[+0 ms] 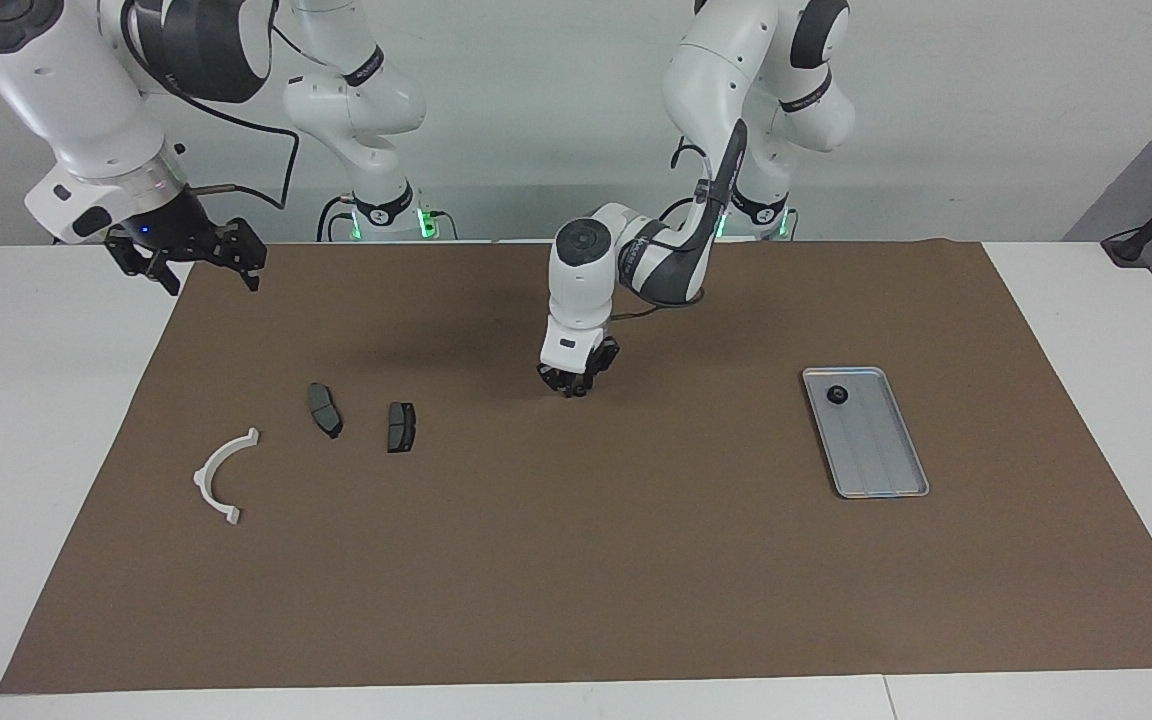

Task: Pick bearing gear from pile to tray
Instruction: 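Reach the left gripper to the center bearing while the right gripper retracts, then grasp the second bearing at the table center with the left gripper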

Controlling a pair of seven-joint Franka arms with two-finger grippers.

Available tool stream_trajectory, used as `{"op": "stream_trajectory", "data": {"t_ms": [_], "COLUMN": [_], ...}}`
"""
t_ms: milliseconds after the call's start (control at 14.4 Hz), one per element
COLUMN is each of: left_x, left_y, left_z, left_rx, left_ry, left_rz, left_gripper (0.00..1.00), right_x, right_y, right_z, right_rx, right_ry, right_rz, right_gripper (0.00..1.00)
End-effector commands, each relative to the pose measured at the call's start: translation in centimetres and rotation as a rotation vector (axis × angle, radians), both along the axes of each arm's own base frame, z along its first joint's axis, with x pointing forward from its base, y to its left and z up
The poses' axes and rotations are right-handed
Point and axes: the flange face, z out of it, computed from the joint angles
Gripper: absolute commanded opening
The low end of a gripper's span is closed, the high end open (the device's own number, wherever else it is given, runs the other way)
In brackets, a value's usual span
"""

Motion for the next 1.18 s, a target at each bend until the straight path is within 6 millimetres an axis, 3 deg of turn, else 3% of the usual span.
{"op": "stream_trajectory", "data": {"t_ms": [0,1109], "left_x": [-0.6,0.2], "left_y": [0.9,2.0], "left_z": [-0.5,-0.7], "left_rx": [0.013,-0.004], "left_ry": [-0.008,-0.033], "left_rz": [0.012,0.034], "left_gripper": [0.36,0.34], "right_x": [-1.0,-1.1], "right_y": [0.4,0.6], "right_z": [0.1,0.1], "right_rx": [0.024,0.024], "right_ry": [0.007,0.010], "right_rz": [-0.003,-0.007], "right_gripper": [1.00,1.00]}}
